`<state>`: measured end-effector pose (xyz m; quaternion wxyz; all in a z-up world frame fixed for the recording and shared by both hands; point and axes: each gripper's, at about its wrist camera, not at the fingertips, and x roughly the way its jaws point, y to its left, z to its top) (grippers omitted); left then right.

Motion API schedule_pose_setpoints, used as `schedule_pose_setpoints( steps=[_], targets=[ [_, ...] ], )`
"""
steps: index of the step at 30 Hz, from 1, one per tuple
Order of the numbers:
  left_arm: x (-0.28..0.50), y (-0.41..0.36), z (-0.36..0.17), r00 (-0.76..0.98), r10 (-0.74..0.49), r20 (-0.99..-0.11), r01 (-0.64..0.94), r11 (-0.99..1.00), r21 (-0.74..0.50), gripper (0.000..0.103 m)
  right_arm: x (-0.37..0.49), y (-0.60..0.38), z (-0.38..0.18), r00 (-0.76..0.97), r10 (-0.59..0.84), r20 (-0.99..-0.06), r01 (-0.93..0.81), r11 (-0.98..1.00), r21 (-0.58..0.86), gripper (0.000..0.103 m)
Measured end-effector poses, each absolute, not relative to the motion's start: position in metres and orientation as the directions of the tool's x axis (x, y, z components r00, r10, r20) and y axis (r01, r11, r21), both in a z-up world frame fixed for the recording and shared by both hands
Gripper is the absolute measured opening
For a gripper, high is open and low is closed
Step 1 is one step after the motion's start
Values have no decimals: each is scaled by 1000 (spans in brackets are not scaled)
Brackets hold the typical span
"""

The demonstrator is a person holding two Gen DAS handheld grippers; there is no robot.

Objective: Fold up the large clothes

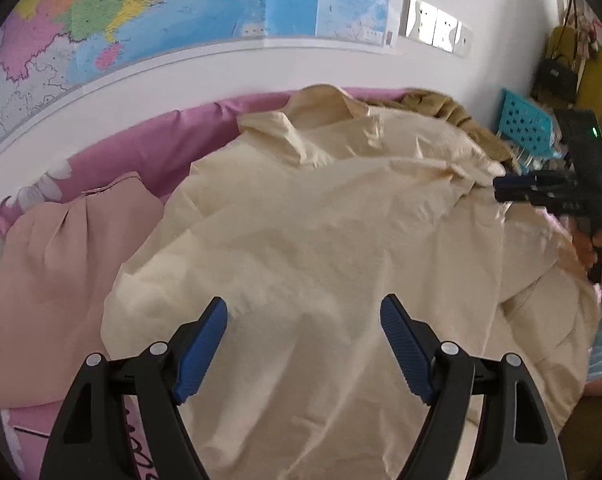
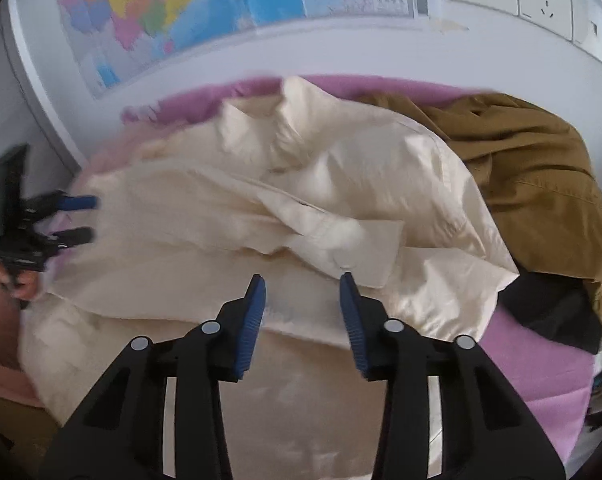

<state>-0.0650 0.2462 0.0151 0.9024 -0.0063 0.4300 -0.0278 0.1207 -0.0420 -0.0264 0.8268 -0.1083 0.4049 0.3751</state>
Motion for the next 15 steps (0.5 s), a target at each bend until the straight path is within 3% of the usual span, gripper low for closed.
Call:
schedule_pose_setpoints(
  steps=[3,5,6,7,9,12,15],
  targets=[
    [-65,239,9,615,-40,-788,53,999,-9,77,133,-40,-26,436,508,-743,-688,720,89,40],
    [-65,236,6,610,-29,-792,55,998,6,78,140,-38,-27,505,444,-740,-652,758,10,53],
    [-64,237,4,606,-23,-795,57,998,15,79,145,-36,-29,504,436,-746,-646,763,10,50],
    [-63,238,3,603,-21,-797,59,998,19,80,151,-35,-32,487,436,-757,-651,759,18,40],
    [-59,240,-4,589,-22,-808,57,998,14,80,160,-30,-42,466,419,-779,-656,755,14,38],
    [-55,243,-12,572,-25,-820,49,999,3,81,169,-25,-52,451,412,-792,-654,756,20,38],
    [-59,243,-8,584,-6,-811,33,999,17,81,166,-30,-41,454,425,-783,-646,762,39,47]
  ],
)
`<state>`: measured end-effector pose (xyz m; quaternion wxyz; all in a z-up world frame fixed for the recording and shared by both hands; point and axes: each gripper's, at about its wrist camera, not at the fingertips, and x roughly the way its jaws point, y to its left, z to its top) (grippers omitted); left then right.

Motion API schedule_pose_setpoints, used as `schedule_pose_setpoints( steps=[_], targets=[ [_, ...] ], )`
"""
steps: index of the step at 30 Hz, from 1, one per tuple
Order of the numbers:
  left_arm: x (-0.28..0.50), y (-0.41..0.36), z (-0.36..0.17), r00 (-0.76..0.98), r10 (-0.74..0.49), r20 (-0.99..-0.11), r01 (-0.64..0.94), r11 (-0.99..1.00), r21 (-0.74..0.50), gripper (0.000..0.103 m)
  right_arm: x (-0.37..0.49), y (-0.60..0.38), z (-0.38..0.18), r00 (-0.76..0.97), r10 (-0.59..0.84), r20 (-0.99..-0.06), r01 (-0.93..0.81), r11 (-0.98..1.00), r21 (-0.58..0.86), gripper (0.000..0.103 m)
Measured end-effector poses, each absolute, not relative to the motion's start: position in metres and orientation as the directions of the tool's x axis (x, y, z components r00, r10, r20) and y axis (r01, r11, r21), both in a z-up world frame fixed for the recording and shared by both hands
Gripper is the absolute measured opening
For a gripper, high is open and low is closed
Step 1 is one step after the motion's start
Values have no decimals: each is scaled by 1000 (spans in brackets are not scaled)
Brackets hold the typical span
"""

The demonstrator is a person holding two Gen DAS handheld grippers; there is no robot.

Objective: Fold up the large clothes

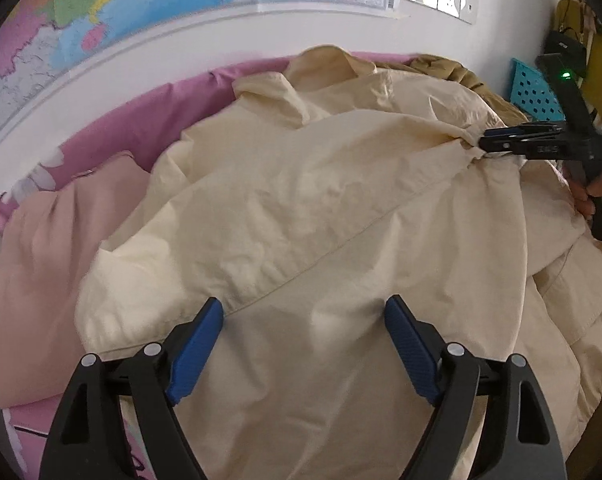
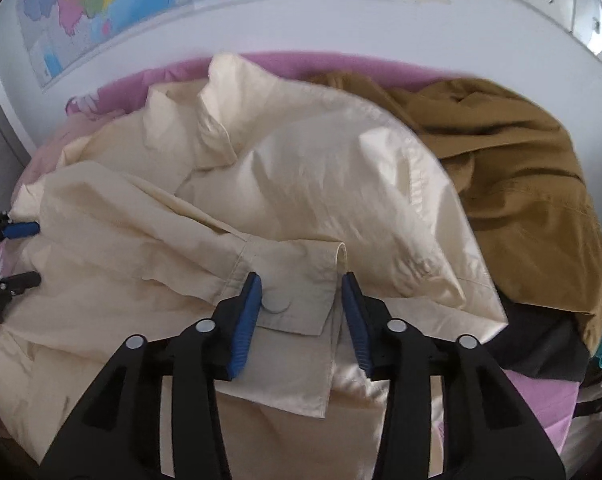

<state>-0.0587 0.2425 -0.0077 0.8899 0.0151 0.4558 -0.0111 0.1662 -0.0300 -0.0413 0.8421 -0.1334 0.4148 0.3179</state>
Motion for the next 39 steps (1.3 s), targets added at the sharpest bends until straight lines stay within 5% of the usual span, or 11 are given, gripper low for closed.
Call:
schedule_pose_setpoints(
  steps=[2,8,14,19,31,39],
  targets=[
    [-68,245,1,607,-4,-794,26,1000,15,81,157,-43,-26,478,455,-752,-652,757,43,61],
    [-106,258,21,660,-43,-750,3,999,-54,81,121,-91,-5,424,557,-714,-688,711,145,60],
    [-132,253,1,615,17,-789,-40,999,-9,82,98,-93,-50,413,421,-808,-674,738,39,59],
    [-176,277,16,686,-67,-725,-88,981,-175,82,84,-131,-33,361,603,-711,-652,709,270,82],
    [-255,276,-8,647,-246,-722,-113,905,-410,84,39,-238,-71,313,699,-643,-452,705,547,93],
    [-272,259,-29,632,-401,-663,-46,835,-548,85,16,-246,-86,235,755,-612,-476,638,605,97]
  ],
)
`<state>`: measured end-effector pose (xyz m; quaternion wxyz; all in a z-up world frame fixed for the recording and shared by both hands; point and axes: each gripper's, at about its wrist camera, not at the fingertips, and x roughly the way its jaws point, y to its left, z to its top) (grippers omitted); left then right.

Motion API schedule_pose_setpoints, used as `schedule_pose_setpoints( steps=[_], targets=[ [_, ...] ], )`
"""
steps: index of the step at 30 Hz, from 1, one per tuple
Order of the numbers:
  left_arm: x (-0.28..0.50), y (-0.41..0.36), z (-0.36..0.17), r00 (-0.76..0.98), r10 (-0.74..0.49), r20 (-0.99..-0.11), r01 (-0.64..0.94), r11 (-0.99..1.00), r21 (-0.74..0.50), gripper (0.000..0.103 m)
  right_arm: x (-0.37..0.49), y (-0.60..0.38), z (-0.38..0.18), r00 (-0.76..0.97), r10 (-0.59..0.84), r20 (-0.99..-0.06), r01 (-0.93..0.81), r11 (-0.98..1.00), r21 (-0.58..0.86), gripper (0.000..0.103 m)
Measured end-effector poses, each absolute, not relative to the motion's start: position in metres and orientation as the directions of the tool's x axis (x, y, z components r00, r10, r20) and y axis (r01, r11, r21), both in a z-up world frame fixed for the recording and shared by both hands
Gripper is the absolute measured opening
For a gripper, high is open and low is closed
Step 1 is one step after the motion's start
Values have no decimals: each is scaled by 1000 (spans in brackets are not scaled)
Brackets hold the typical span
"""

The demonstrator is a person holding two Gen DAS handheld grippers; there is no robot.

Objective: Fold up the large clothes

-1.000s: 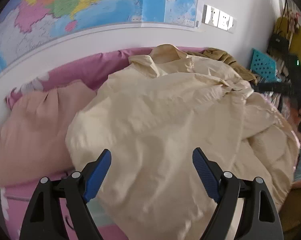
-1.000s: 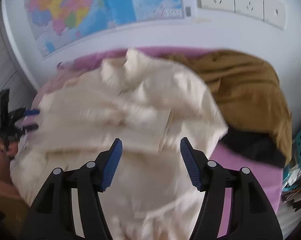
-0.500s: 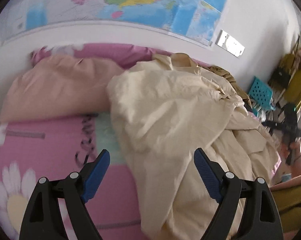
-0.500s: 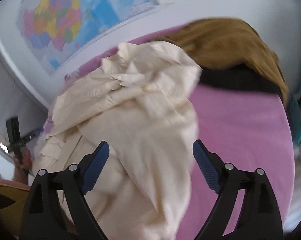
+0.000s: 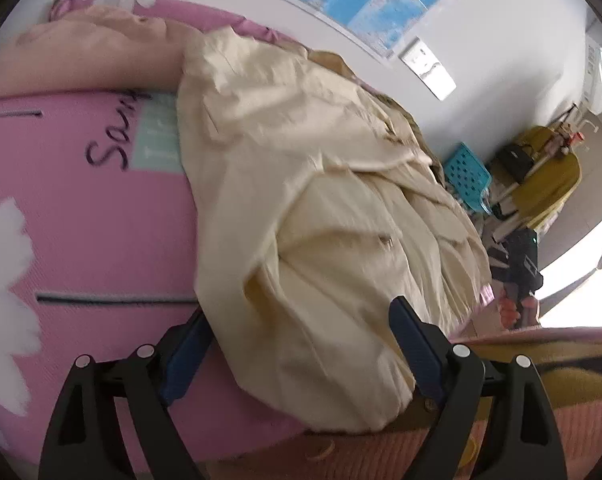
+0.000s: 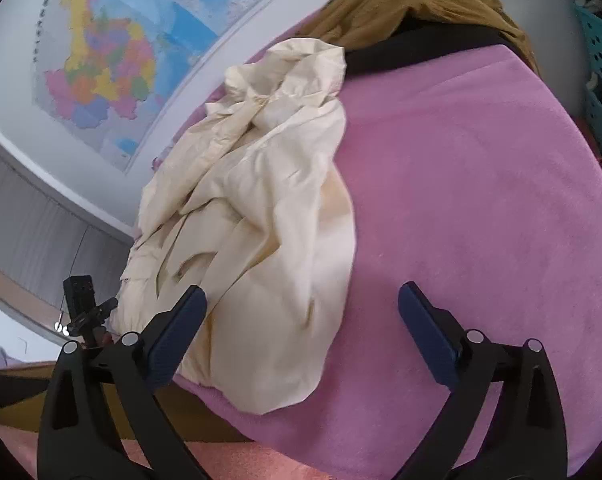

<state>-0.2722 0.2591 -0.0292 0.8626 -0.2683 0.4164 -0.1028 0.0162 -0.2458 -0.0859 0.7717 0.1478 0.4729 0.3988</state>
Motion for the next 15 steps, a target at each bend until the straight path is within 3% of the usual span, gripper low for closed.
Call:
schedule_pose_setpoints(
  steps=[6,12,13,14,15],
  targets=[
    [-279,247,-33,634,-502,-588,22,772,-635,97,-1,-233,-89,174,793,-584,-541,573,616,98],
    [-265,221,-33,629,-500,-595,63,796,-602,97,-9,-203,-90,132,807,-576,-619,521,587,96],
    [-262,217,-32,631,-488,-604,58,805,-590,97,-9,-198,-90,123,807,-577,-627,514,586,78],
    [-259,214,-31,634,-473,-612,51,815,-577,94,-9,-192,-93,99,816,-569,-620,497,606,52],
    [-257,210,-28,642,-446,-623,33,829,-559,87,-7,-189,-95,91,816,-570,-614,497,613,43]
  ],
)
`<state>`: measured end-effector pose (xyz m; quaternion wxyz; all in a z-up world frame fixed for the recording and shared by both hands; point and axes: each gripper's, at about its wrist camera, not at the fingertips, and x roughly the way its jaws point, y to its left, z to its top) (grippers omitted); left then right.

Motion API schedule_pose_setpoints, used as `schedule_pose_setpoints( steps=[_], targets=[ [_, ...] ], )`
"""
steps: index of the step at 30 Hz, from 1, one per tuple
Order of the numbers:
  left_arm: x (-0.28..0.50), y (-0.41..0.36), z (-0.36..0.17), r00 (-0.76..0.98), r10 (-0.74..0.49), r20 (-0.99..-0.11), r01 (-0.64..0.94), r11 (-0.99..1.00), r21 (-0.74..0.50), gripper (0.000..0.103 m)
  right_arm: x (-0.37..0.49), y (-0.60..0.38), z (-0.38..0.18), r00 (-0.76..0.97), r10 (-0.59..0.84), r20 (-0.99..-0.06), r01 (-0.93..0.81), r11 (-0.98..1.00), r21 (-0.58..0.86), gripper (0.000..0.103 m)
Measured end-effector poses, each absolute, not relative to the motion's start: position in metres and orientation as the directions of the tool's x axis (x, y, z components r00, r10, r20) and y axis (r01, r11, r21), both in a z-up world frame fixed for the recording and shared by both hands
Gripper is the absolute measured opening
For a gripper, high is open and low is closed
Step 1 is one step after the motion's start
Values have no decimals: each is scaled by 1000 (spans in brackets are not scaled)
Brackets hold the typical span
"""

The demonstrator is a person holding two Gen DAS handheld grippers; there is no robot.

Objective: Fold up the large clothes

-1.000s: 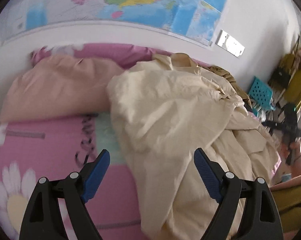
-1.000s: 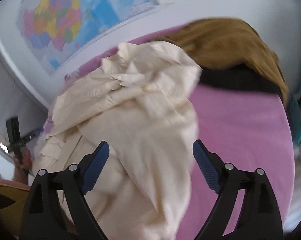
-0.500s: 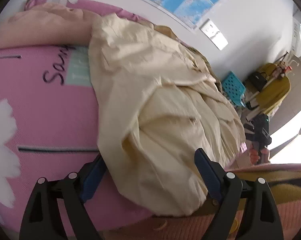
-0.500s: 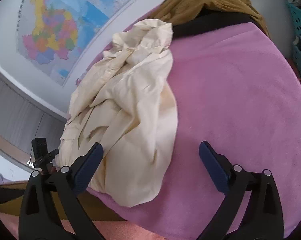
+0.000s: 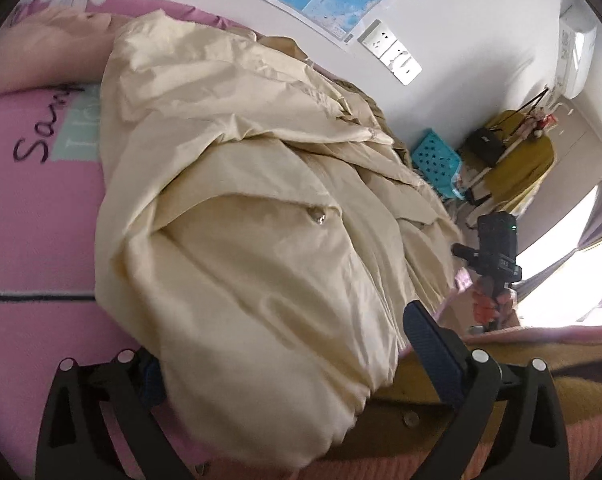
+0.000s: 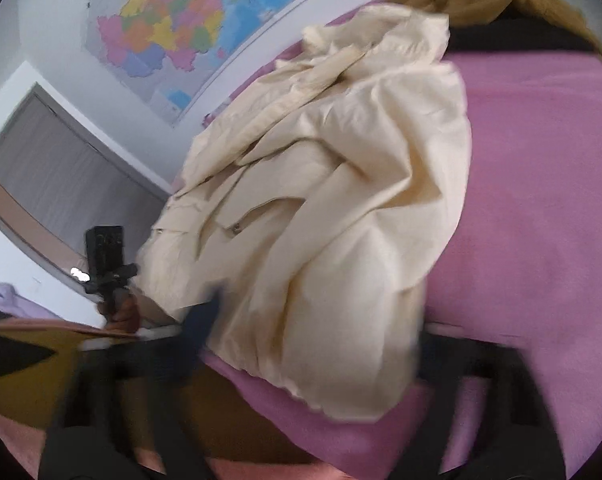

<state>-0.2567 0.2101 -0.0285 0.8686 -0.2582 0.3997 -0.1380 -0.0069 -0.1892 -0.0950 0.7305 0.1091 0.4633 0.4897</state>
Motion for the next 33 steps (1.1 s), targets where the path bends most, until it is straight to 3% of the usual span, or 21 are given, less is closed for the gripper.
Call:
schedule_pose_setpoints(
  steps=[2,5,8,13,15,18,20,27,29,31,33],
  targets=[
    [-253,210,-26,648,-394,-652,-16,849,-529,43,-8,-187,-96,83,822,-564,-609,489,624,24],
    [-264,217,-11,693,-375,-616,-18,845,-535,27,-23,-196,-76,112,861,-496,-641,444,626,17],
    [-280,226,17,745,-375,-552,18,838,-545,21,-45,-200,-51,135,880,-455,-691,413,594,15],
    [-304,238,46,773,-375,-511,68,851,-521,21,-79,-205,-20,98,927,-361,-765,302,569,15],
    [-309,239,49,771,-363,-522,69,864,-499,23,-85,-205,-17,91,925,-370,-784,295,546,18],
    [-303,235,36,737,-367,-568,67,875,-479,33,-75,-200,-37,58,905,-421,-751,317,579,27],
    [-299,233,22,713,-380,-589,70,875,-479,42,-71,-195,-54,34,886,-462,-732,337,592,41],
    [-284,228,-8,633,-346,-693,5,897,-443,60,-59,-203,-92,0,864,-503,-651,382,656,58],
    [-281,219,-10,608,-312,-730,11,923,-386,74,-61,-201,-97,-5,856,-517,-645,392,655,67],
    [-277,209,-14,592,-302,-747,29,935,-354,75,-62,-197,-99,-12,852,-523,-647,392,654,64],
    [-277,211,-16,596,-300,-745,27,935,-355,74,-65,-195,-95,-13,854,-520,-661,383,645,48]
  ],
)
